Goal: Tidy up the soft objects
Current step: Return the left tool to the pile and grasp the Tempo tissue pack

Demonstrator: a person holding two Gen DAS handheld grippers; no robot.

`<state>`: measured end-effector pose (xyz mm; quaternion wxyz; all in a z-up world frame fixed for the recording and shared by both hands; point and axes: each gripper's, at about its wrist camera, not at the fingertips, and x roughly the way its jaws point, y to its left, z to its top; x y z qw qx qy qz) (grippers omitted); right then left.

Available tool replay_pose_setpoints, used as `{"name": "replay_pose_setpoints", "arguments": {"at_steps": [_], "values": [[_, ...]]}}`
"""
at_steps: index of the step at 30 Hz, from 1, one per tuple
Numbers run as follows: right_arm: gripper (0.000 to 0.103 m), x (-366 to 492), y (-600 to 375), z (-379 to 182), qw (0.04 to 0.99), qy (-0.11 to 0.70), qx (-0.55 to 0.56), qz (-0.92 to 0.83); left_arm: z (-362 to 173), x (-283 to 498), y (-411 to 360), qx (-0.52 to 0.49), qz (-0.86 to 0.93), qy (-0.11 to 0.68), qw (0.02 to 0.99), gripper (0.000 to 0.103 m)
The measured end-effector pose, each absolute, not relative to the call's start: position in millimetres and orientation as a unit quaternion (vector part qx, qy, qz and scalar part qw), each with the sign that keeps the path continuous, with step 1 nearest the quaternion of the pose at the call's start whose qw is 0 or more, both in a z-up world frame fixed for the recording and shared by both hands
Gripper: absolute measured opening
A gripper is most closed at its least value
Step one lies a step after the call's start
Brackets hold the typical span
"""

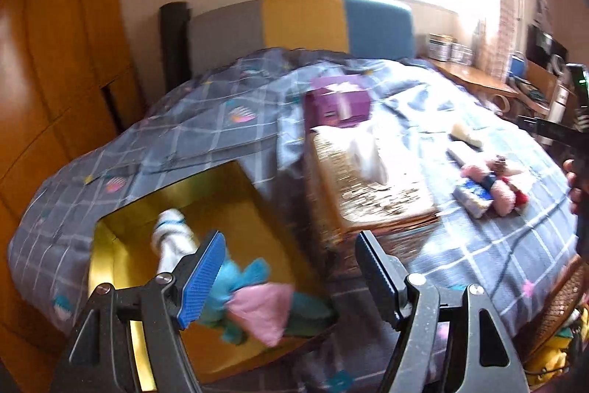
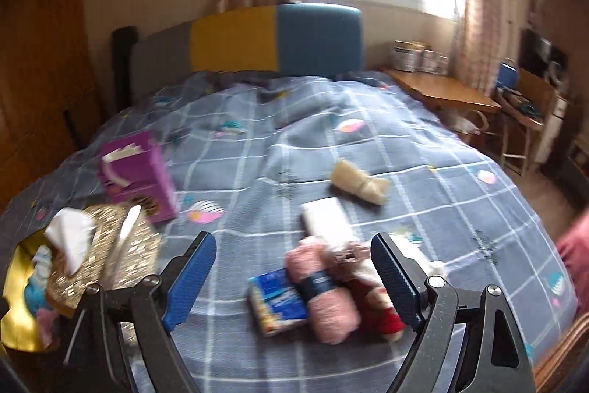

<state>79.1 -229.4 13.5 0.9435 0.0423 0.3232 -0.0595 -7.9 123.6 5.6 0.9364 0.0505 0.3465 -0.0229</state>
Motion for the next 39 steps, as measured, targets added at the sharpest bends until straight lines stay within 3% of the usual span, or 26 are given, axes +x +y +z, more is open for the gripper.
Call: {"name": "replay_pose_setpoints", "arguments": {"at_steps": [8,13,28,39], "values": [[0.088,85,-323,-17,0.924,0.316,0.095,-0.192,24,10,48,0.095,-0.134,0.333,0.929,0.074],[0.088,77,-366,-29,0.899,0.324,0.213,-0.204,20,29,-8,0.103,-0.202,0.355,0.907,0.074],[0.088,78,-370,-39,0.888,0.332,0.265,-0.173,-87,136,-118,0.012,-0.205,0.555,0.806,0.070],[0.089,79,-373,-43,0.884,0.337,0.291,-0.145,-110,186,-158,-0.005,-0.150,0.586,0.796,0.070]]}}
